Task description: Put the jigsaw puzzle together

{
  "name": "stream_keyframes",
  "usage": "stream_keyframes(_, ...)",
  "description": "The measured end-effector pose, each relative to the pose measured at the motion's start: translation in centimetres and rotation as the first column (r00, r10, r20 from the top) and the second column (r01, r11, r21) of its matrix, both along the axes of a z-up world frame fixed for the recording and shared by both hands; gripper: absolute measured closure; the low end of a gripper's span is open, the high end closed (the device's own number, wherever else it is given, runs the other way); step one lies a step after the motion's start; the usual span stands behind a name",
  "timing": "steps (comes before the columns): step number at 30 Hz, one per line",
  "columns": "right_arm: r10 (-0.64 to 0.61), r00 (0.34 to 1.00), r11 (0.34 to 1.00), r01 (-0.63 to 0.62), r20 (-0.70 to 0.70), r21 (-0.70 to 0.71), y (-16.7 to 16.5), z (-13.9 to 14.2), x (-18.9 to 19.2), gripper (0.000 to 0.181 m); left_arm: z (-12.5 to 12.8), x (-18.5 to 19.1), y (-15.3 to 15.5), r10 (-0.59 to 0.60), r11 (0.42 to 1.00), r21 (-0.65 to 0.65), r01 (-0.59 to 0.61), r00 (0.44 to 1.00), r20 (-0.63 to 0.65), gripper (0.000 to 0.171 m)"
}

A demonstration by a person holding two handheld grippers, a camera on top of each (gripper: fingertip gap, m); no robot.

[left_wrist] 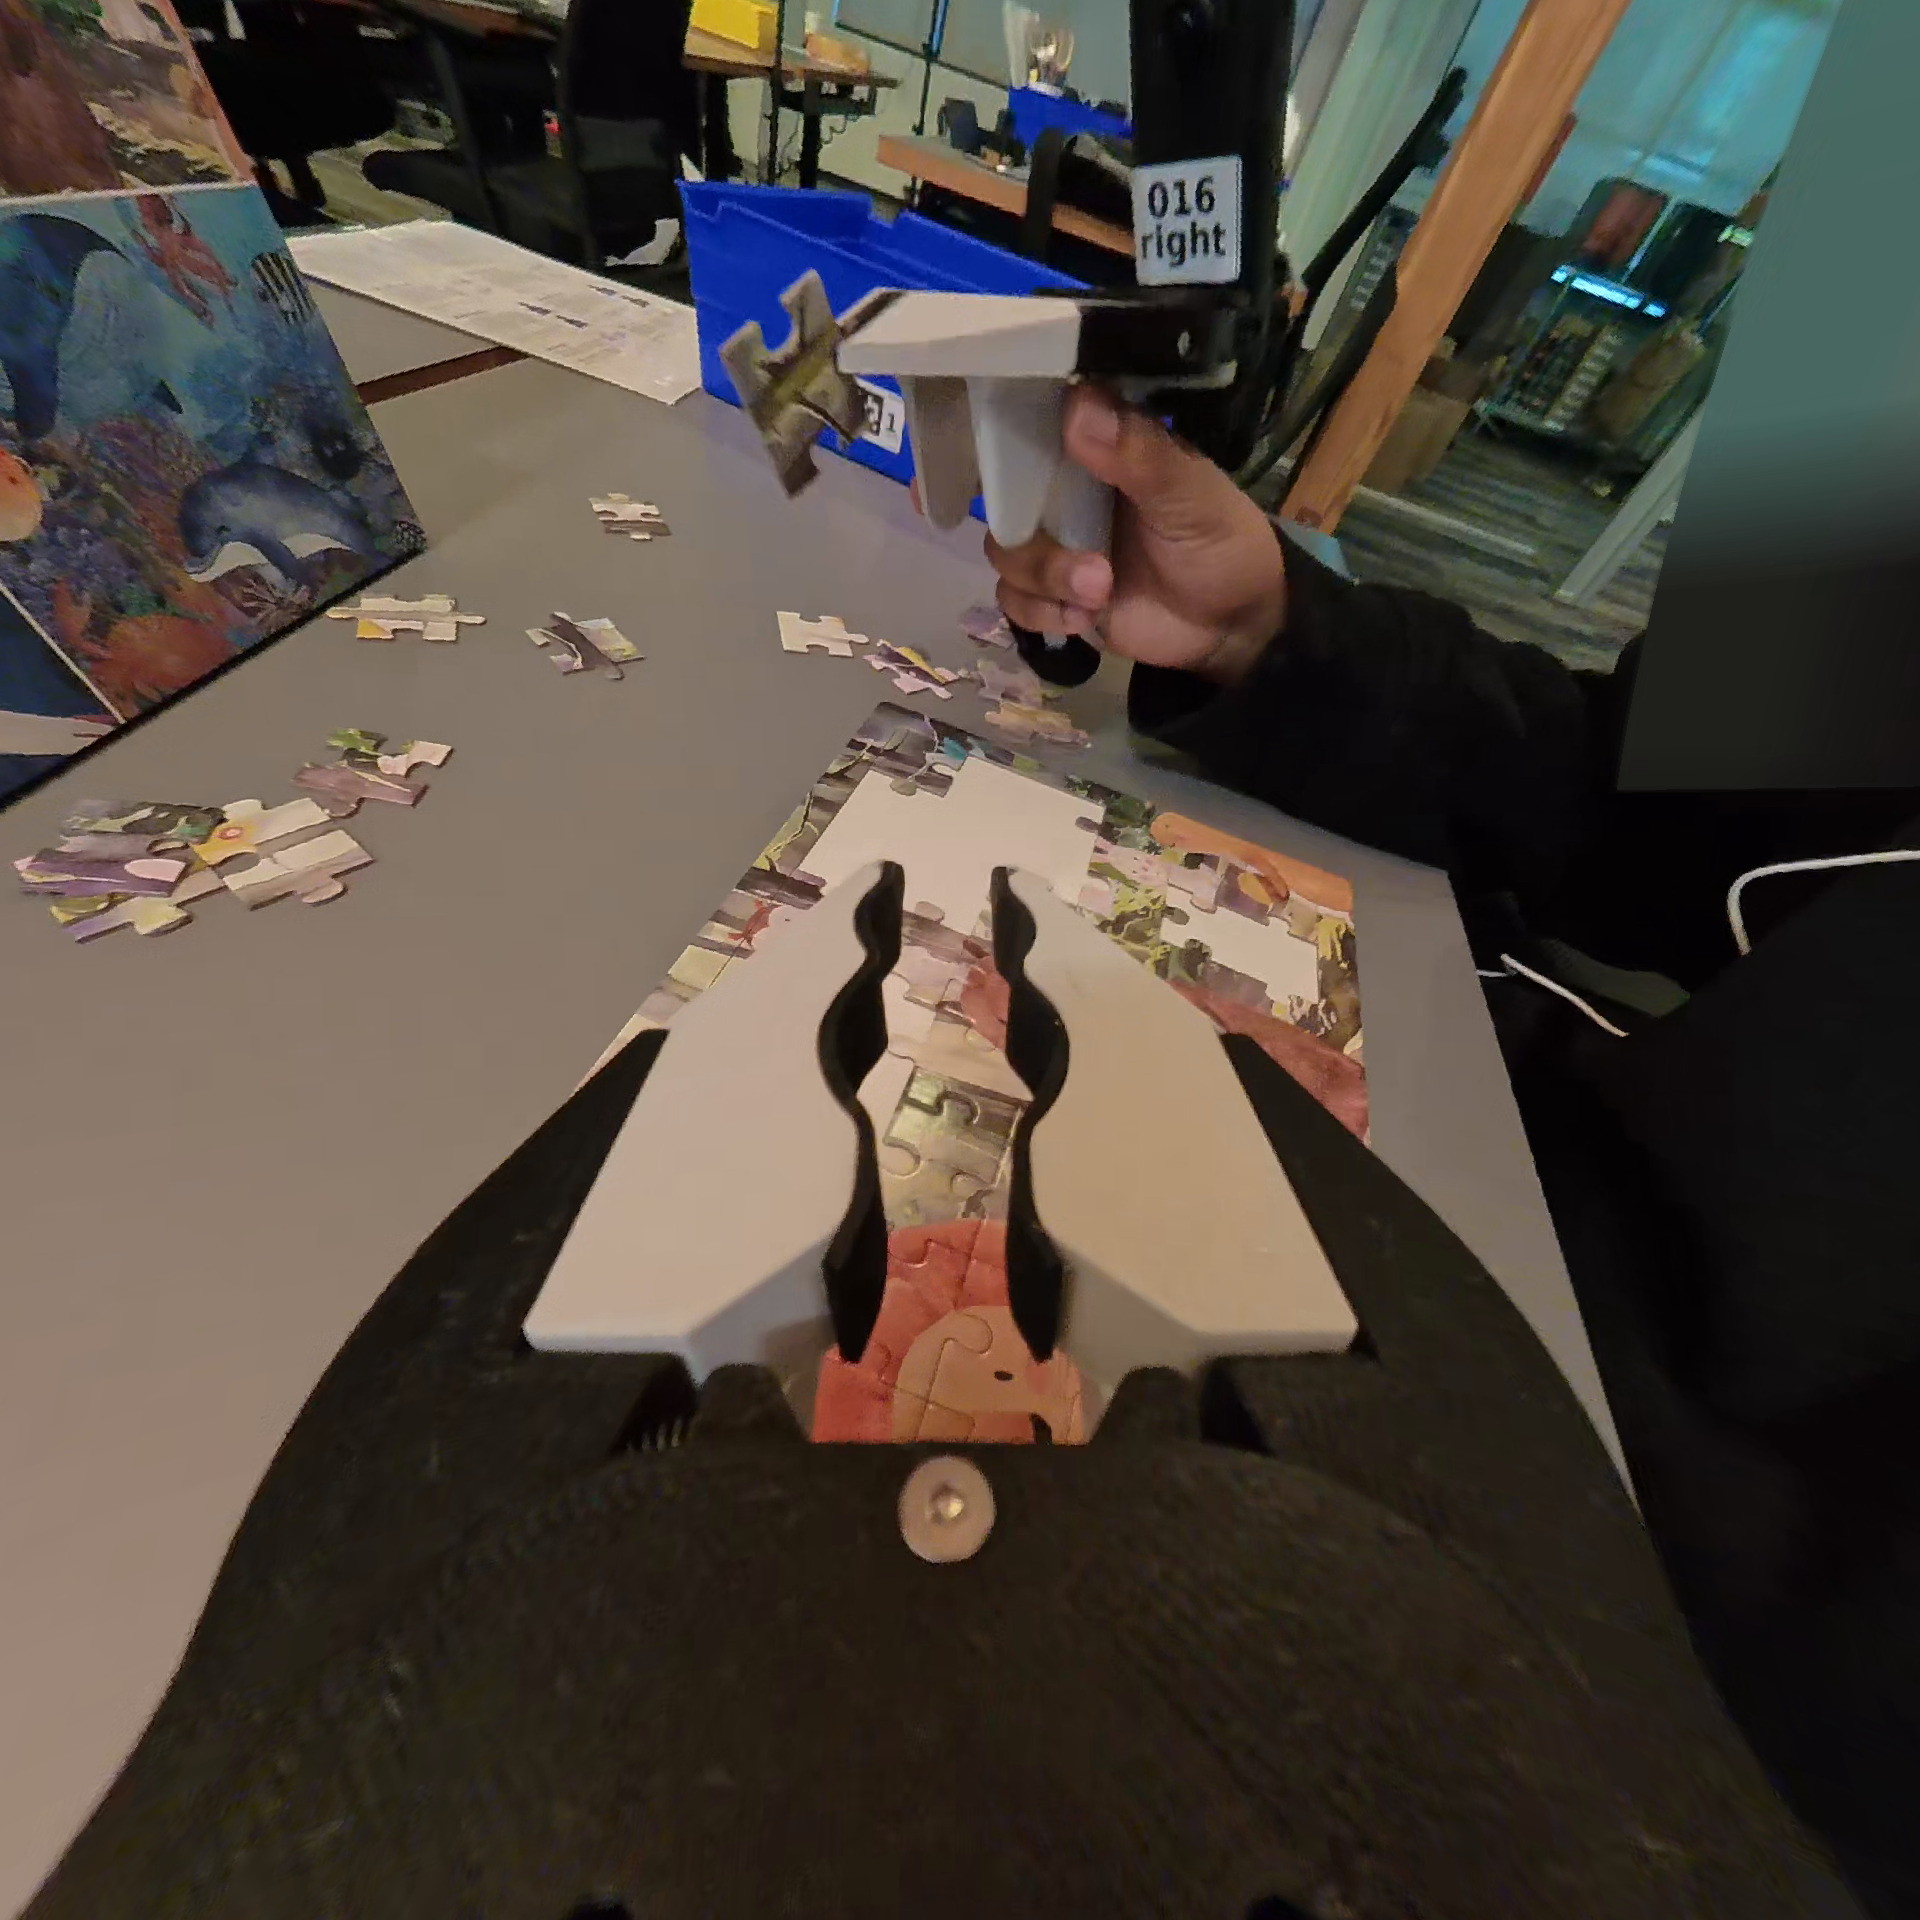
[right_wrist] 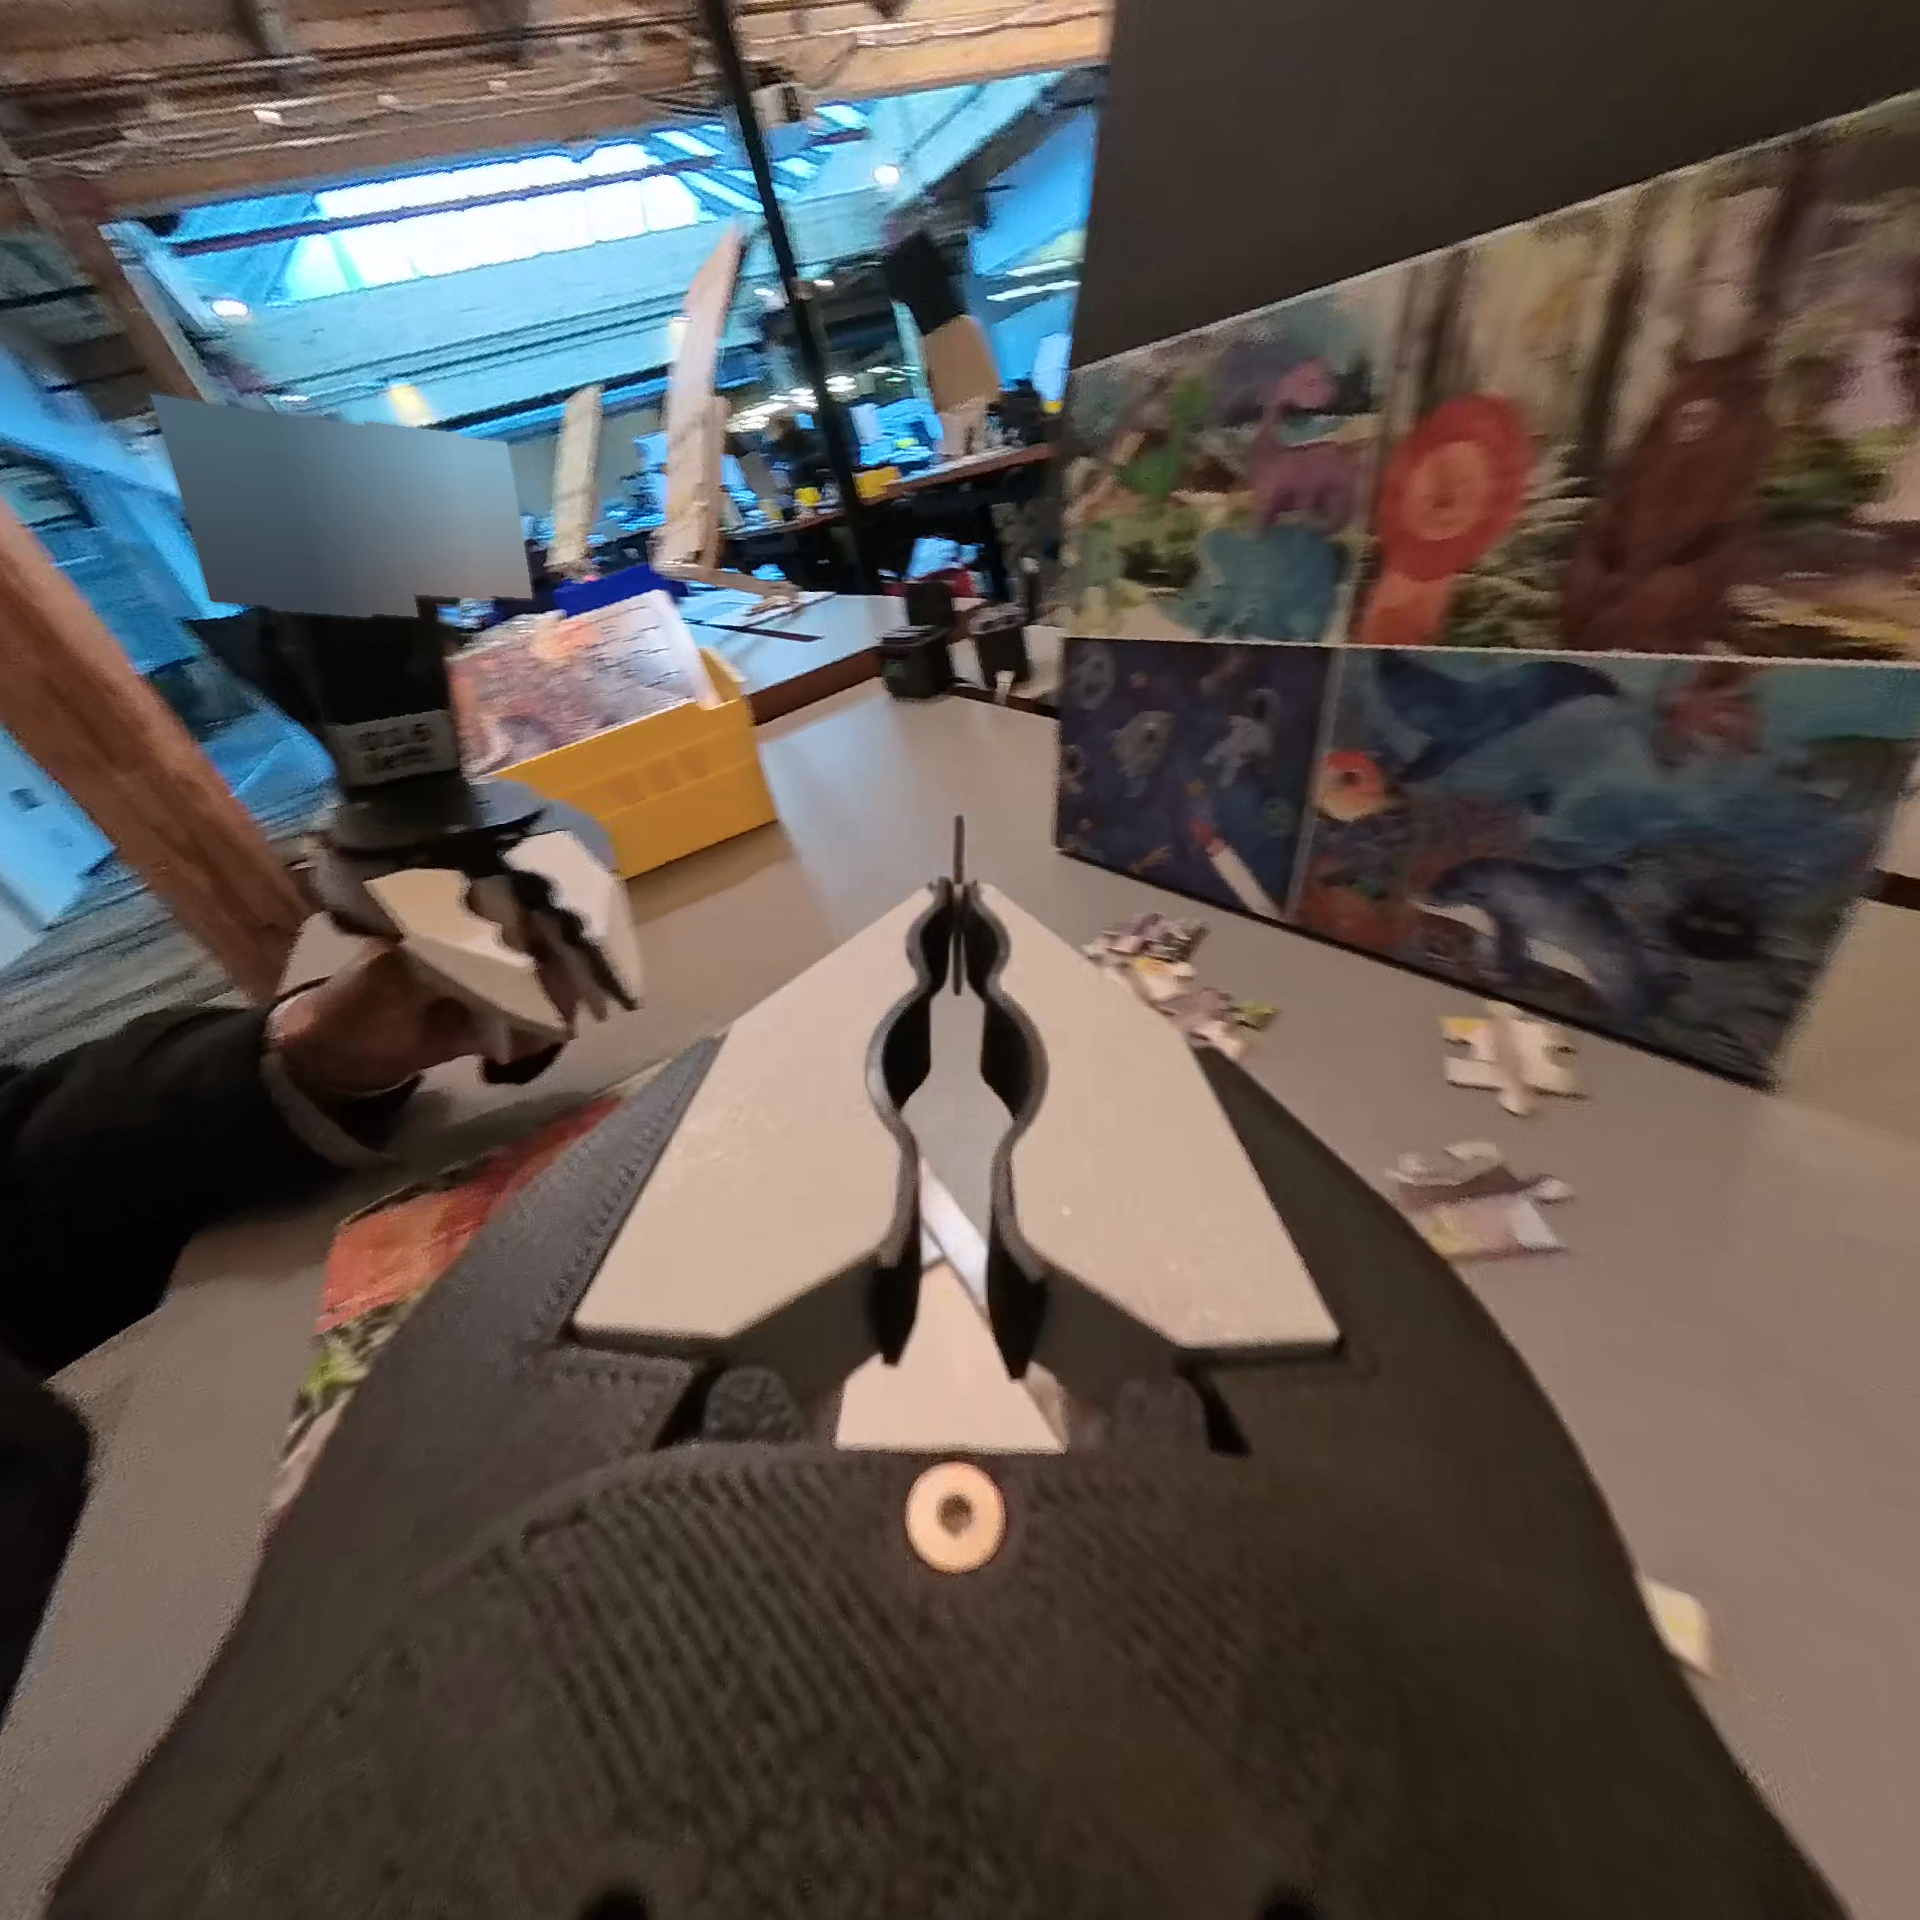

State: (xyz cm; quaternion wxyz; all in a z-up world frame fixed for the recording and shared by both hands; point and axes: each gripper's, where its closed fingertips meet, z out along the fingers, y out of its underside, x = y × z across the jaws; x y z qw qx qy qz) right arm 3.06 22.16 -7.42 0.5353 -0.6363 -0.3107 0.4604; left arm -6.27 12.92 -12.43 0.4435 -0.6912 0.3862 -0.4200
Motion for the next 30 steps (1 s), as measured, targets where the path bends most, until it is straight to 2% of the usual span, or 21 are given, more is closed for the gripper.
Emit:
stream_keyframes(4, -0.161, 0.983, 0.975, 0.172, 0.086, -0.141, 3.3, -2.7, 2.0, 0.181, -0.5, 0.2, -0.1, 0.004, 1.0, 0.027, -0.003, 0.999, -0.052, 0.156)
stream_keyframes(10, -0.101, 0.987, 0.935, 0.138, 0.128, -0.326, 3.3, -6.0, 1.3, 0.181, -0.9, 0.3, -0.2, 0.006, 0.999, 0.046, -0.002, 0.996, -0.084, 0.156)
stream_keyframes(18, -0.079, 0.951, 0.944, 0.167, 0.298, -0.283, 2.9, -8.2, 0.9, 0.181, -0.9, 0.1, 0.0, 0.014, 0.999, 0.04, -0.011, 0.997, -0.079, 0.156)
stream_keyframes(23, -0.075, 0.935, 0.945, 0.177, 0.347, -0.275, 2.9, -9.1, 0.8, 0.181, -0.7, -0.1, 0.2, 0.027, 0.998, 0.049, -0.024, 0.997, -0.071, 0.156)
stream_keyframes(25, -0.067, 0.938, 0.945, 0.169, 0.34, -0.279, 2.8, -9.1, 0.7, 0.181, -0.6, -0.1, 0.3, 0.031, 0.998, 0.052, -0.028, 0.997, -0.068, 0.156)
stream_keyframes(30, -0.021, 0.982, 0.929, 0.089, 0.19, -0.359, 2.4, -7.8, 0.3, 0.181, -0.6, -0.3, 0.5, 0.043, 0.998, 0.053, -0.039, 0.997, -0.064, 0.156)
